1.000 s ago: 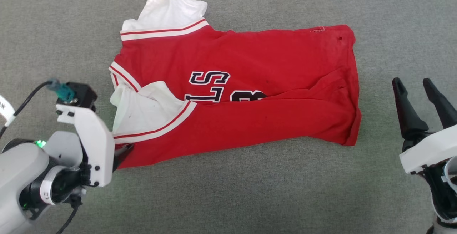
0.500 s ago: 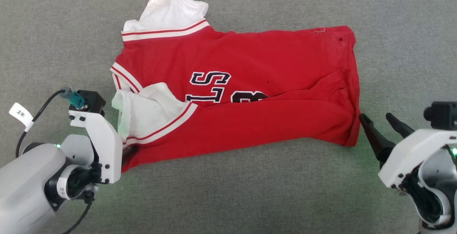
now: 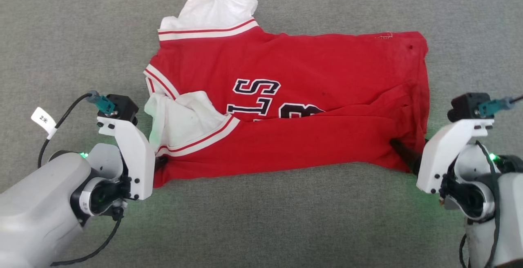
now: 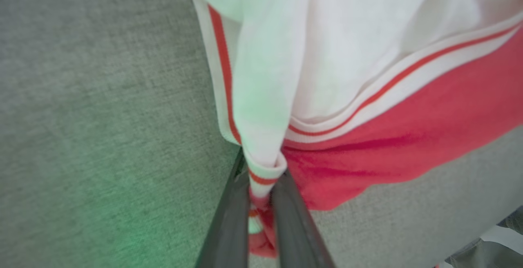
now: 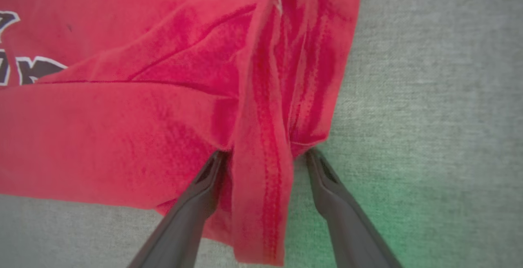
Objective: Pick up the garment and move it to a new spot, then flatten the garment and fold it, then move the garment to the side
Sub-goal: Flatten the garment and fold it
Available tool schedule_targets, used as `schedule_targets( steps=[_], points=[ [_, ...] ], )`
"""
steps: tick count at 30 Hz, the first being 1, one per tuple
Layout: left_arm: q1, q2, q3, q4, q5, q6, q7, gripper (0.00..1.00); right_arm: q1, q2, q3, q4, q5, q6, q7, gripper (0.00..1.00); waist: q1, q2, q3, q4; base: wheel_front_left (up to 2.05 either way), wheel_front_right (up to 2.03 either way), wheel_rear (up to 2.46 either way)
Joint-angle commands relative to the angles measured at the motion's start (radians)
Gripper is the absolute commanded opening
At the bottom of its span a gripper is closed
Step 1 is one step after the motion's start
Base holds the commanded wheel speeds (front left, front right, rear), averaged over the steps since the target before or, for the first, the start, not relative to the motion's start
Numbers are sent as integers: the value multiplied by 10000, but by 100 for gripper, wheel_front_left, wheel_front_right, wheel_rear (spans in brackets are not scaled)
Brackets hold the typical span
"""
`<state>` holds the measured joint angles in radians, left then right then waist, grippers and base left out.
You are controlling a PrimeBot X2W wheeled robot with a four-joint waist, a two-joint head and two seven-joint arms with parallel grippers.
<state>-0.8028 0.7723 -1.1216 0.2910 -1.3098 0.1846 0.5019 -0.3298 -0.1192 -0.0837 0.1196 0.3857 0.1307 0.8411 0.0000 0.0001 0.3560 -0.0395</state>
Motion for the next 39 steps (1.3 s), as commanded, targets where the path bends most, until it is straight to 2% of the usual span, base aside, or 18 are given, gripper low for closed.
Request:
schedule_targets(
  steps=[1,2,3,7,9,13,14,23,27,30,31,33,34,36,39],
  points=[
    [312,-391,-358,391,93,38,18,0,-25,26,170,407,9,1,107,85,0,-1,19,48,0,0,0],
    [303,-421,-349,454,94,5,-3,0,-82,-104,267,659,-78,1,170,15,0,-1,25,90,0,0,0],
    [306,-435,-336,532,91,-40,-34,7,-120,-170,359,850,-66,1,212,0,0,-1,18,117,0,0,0],
    [342,-390,-217,696,-28,-97,-109,16,-185,-486,473,1012,235,-2,379,0,0,-1,-74,184,0,0,0],
    [367,-297,-143,606,-114,-73,-108,13,-132,-755,560,799,373,-2,567,0,0,-1,-155,218,0,0,0],
    [459,70,-54,110,-288,100,59,0,91,-1172,578,38,776,-2,1152,0,0,-1,-349,270,0,0,0],
    [487,182,-29,-67,-321,169,97,0,166,-1269,563,-204,861,-2,1320,0,0,-1,-394,288,0,0,0],
    [1022,1140,107,-2103,-664,1292,350,0,1535,-1942,38,-2373,1630,-2,2928,0,0,-1,-663,391,0,0,0],
    [1525,1369,38,-2834,-953,1739,380,0,2051,-1935,-243,-2678,1690,-2,3445,0,0,-1,-706,387,0,0,0],
    [1746,1342,-3,-2979,-982,1888,338,0,2191,-1787,-358,-2639,1626,-2,3470,0,0,-1,-709,388,0,0,0],
    [1828,1307,-55,-3006,-982,1897,310,13,2224,-1698,-371,-2550,1586,-2,3439,0,0,-1,-713,382,0,0,0],
    [1975,1179,-100,-2921,-1045,1877,273,67,2276,-1588,-319,-2348,1441,-2,3358,0,0,-1,-720,366,0,0,0],
    [2031,1119,-135,-2852,-1074,1838,286,100,2253,-1483,-311,-2203,1424,-2,3255,27,0,-1,-728,358,0,0,0],
    [2054,1025,-122,-2723,-1179,1823,338,100,2167,-1406,-190,-1984,1355,-2,3006,100,0,-1,-758,343,0,0,0],
    [1878,1120,40,-2696,-1249,1834,318,100,2153,-1247,-185,-1786,1410,-1,2777,100,0,-1,-817,309,0,0,0]
  ],
)
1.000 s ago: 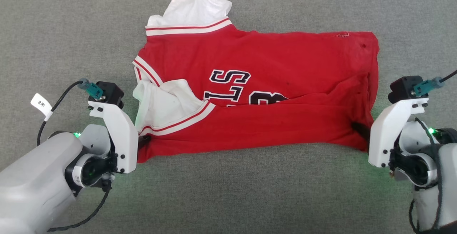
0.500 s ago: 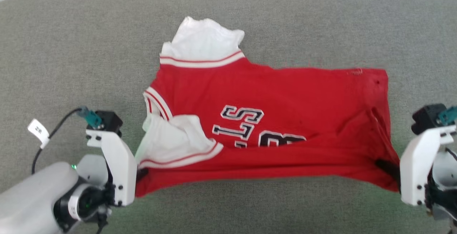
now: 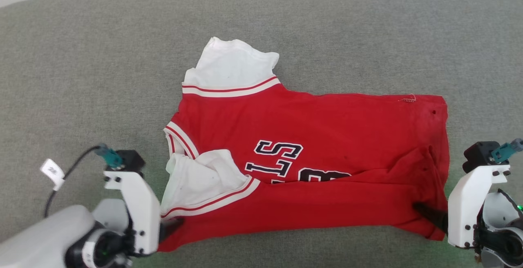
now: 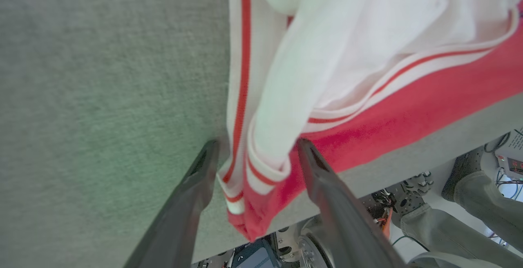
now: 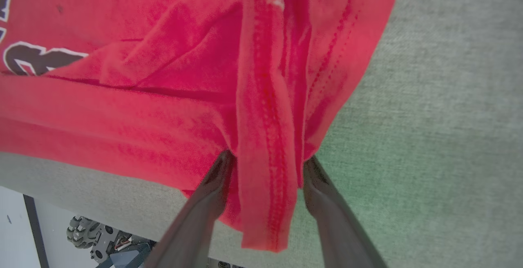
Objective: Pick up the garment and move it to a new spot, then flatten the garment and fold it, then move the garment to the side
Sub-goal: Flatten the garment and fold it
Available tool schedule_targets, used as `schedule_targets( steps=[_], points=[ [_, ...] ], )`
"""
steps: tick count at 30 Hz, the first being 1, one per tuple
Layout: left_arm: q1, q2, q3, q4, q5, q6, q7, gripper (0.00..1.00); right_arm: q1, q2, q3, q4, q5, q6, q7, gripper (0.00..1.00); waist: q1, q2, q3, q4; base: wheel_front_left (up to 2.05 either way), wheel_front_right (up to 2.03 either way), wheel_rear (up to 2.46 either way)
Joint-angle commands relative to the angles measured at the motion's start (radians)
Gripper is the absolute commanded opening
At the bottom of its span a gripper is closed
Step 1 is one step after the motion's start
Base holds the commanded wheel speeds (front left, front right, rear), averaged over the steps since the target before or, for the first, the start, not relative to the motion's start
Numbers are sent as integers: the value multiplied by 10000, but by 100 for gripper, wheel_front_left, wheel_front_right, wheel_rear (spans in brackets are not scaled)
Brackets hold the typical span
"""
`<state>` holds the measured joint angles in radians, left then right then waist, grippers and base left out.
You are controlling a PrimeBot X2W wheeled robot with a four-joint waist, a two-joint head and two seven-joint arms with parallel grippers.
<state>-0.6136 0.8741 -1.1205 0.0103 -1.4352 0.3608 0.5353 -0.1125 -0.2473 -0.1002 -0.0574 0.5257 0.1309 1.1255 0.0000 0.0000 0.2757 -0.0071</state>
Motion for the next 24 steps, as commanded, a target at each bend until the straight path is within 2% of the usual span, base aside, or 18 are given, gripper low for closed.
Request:
schedule_targets(
  steps=[1,6,7,9,13,18,24],
  points=[
    [-106,207,59,64,70,124,9,100,-16,42,-23,-3,-14,-3,-121,100,0,0,-35,-40,0,0,0],
    [-505,710,348,-620,-76,326,341,100,-43,145,-242,-457,-101,-3,-684,100,0,0,-87,-272,0,0,0],
    [-837,1019,444,-893,124,448,525,100,-79,306,-399,-775,-124,-3,-1009,100,0,0,-79,-409,0,0,0],
    [-1225,1208,538,-1095,317,513,706,100,-122,447,-526,-1133,-159,-3,-1386,100,0,0,-68,-575,0,0,0],
    [-2134,1370,800,-1040,707,387,966,100,-334,921,-756,-1749,-331,-3,-2552,100,0,0,-15,-1044,0,0,0],
    [-3156,1098,1105,-261,1036,-191,1042,100,-843,1390,-462,-2082,-711,-3,-4709,100,0,0,147,-1817,0,0,0],
    [-4206,538,1263,1520,1580,-1311,699,100,-1274,1606,414,-1651,-863,-3,-7247,100,0,0,467,-2712,0,0,0]
  ],
)
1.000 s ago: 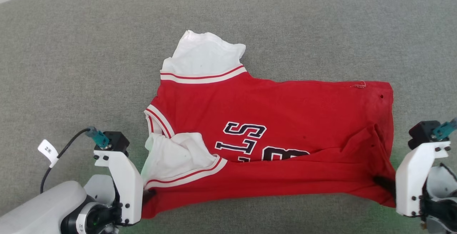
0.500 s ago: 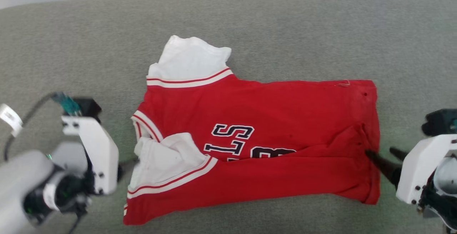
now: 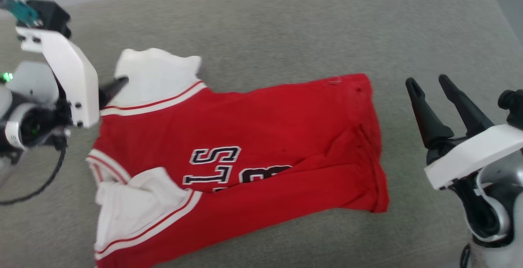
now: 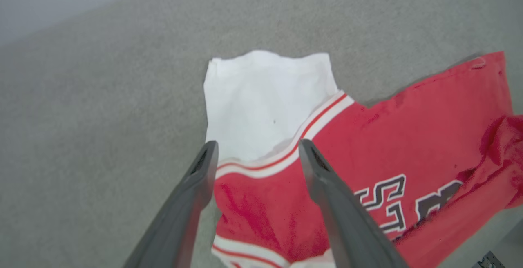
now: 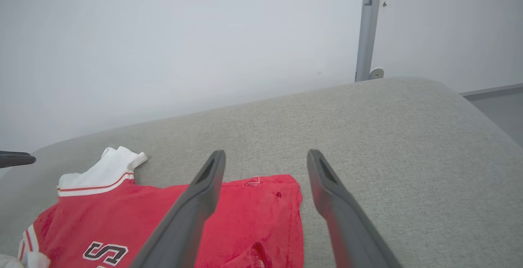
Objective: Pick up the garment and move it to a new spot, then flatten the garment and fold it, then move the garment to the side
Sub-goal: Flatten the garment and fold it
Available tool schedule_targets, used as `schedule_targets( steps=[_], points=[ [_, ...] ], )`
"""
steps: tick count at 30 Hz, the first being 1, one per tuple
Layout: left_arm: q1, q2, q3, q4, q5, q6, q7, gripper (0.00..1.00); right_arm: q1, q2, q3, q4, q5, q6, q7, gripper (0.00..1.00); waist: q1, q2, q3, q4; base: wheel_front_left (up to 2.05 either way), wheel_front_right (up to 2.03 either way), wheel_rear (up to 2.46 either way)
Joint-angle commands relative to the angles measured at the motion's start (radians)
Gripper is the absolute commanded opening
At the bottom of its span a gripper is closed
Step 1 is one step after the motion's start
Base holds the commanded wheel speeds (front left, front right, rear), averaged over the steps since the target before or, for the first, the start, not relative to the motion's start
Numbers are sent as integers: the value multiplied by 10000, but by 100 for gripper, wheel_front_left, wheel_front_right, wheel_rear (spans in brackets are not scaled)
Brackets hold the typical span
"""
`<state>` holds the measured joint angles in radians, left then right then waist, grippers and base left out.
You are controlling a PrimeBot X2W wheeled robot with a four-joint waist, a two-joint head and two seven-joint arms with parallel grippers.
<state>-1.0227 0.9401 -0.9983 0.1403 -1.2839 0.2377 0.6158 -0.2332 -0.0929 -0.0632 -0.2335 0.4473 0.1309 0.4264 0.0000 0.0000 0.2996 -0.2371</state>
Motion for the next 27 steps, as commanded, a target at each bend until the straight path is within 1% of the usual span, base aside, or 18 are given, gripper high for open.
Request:
schedule_targets(
  steps=[1,4,7,9,10,13,19,23,24,25,26,27],
  points=[
    [-236,-210,39,565,186,-317,-198,100,-128,78,153,249,-163,-1,-618,100,0,0,284,-546,0,0,0],
    [-561,-454,48,1631,416,-807,-520,100,-303,171,419,641,-322,-1,-1544,100,0,0,428,-937,0,0,0],
    [-814,-676,-31,2672,826,-1199,-911,100,-419,237,781,1016,-419,-1,-2133,100,0,0,569,-1262,0,0,0],
    [-880,-867,-1,3430,759,-1335,-1004,100,-500,271,1047,1197,-414,-1,-2365,100,0,0,671,-1444,0,0,0],
    [-880,-867,-1,3430,759,-1335,-1004,100,-500,271,1047,1197,-414,-1,-2365,100,0,0,671,-1444,0,0,0],
    [-1075,-1095,-131,4435,868,-1522,-896,100,-584,299,1286,1399,-329,-1,-2535,100,0,0,812,-1598,0,0,0],
    [-1262,-1601,-347,6182,928,-1763,-595,100,-859,209,1596,1605,-211,-1,-2127,100,0,0,995,-1729,0,0,0],
    [-1271,-2014,-507,7213,889,-1761,-172,100,-1176,45,1838,1815,-126,-1,-1394,100,0,0,1062,-1671,0,0,0],
    [-1260,-2088,-569,7445,899,-1763,-9,100,-1314,-89,1972,1881,-151,-1,-1177,100,0,0,1073,-1650,0,0,0],
    [-1223,-2209,-621,7650,818,-1834,225,43,-1435,-199,2025,1967,-157,-3,-954,100,0,0,1088,-1623,0,0,0],
    [-1170,-2356,-702,7812,728,-1882,546,0,-1526,-197,1977,2098,-66,-4,-707,100,0,0,1100,-1584,0,0,0],
    [-1163,-2487,-769,7961,701,-1949,804,0,-1696,-269,2067,2218,-43,0,-417,100,0,0,1113,-1531,0,0,0]
  ],
)
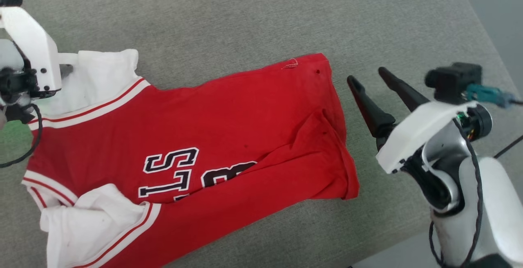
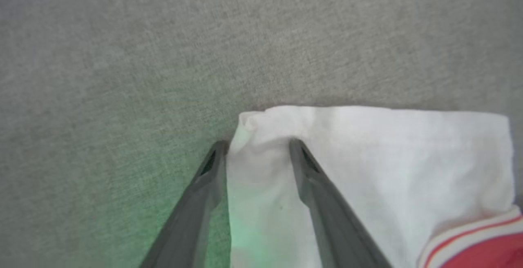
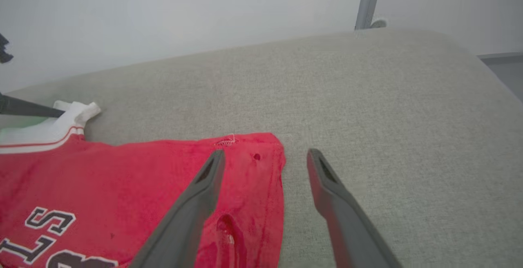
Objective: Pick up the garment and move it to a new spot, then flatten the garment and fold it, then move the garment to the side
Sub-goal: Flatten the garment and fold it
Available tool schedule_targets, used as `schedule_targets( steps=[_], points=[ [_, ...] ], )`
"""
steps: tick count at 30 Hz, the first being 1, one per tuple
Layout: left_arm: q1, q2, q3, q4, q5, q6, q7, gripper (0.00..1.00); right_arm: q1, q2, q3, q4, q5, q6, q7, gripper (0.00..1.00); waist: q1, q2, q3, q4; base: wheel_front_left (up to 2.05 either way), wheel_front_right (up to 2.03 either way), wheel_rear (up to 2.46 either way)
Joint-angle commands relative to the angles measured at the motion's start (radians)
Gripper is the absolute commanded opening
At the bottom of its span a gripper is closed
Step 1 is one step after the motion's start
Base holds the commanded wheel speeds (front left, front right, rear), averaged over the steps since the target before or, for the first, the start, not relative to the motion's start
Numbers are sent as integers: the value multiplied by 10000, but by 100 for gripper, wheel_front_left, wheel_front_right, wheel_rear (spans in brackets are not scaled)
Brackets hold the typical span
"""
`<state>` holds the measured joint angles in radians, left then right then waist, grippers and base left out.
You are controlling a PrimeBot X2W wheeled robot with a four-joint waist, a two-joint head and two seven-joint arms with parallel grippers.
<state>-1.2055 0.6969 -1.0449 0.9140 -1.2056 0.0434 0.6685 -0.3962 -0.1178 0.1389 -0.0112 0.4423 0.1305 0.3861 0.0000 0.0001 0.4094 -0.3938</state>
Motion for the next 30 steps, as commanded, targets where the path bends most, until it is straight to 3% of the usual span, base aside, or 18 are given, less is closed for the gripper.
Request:
schedule_targets(
  steps=[1,9,22,23,24,25,30],
  points=[
    [596,-174,-338,314,-66,-61,374,0,-262,-70,79,109,40,2,248,100,0,-1,33,86,0,0,0],
    [-231,-966,-474,802,213,-598,337,0,-2048,-470,205,1694,430,2,2191,100,0,-1,248,633,0,0,0],
    [-879,-1891,-528,1595,359,-1218,-150,0,-4230,-797,809,5533,1147,2,4894,100,0,-1,417,1456,0,0,0],
    [-912,-1939,-504,1665,326,-1240,-197,0,-4282,-827,946,5724,1220,2,5027,45,0,-1,407,1499,0,0,0],
    [-946,-2006,-492,1723,301,-1265,-216,0,-4346,-893,1100,5865,1239,2,5137,18,0,-1,392,1550,0,0,0],
    [-972,-2063,-499,1761,302,-1305,-268,0,-4403,-942,1183,5996,1248,2,5193,0,0,-1,370,1597,0,0,0],
    [-1038,-2235,-519,1809,320,-1493,-452,0,-4621,-1252,1433,6120,1392,1,4915,0,0,-1,183,1852,0,0,0]
  ],
)
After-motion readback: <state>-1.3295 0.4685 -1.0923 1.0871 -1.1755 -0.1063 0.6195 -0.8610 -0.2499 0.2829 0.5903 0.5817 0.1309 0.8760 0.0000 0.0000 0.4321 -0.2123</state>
